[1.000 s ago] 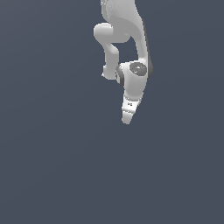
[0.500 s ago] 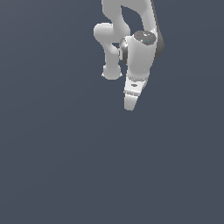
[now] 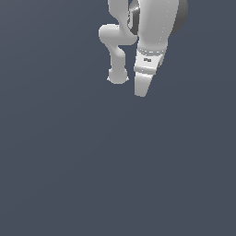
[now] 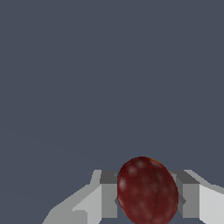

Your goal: Pick up the object and move it to a goal position.

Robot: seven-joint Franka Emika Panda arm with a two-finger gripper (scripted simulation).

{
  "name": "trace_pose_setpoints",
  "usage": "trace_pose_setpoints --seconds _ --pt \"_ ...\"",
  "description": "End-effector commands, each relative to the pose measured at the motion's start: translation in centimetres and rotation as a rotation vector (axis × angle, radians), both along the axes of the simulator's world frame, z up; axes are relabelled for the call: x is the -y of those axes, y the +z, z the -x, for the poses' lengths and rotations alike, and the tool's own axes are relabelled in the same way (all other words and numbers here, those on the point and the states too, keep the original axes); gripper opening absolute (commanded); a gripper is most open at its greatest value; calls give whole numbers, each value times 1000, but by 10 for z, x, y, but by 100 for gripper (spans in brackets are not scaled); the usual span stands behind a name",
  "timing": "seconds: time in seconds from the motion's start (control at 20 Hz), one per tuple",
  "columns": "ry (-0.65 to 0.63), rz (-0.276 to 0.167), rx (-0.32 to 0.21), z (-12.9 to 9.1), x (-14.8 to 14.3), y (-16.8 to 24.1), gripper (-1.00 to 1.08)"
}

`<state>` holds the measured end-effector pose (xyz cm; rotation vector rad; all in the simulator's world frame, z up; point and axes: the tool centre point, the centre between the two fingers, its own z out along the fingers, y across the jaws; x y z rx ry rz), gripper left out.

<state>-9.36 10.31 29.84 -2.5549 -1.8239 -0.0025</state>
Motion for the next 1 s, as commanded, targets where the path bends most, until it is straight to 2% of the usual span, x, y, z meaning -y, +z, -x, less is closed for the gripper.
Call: trace_pose_setpoints --seconds 0.0,0.45,0.95 --pt "0 0 -1 0 0 26 -100" --pt "-3 2 0 -4 1 92 -100" --pt "-5 3 0 -6 1 115 -100"
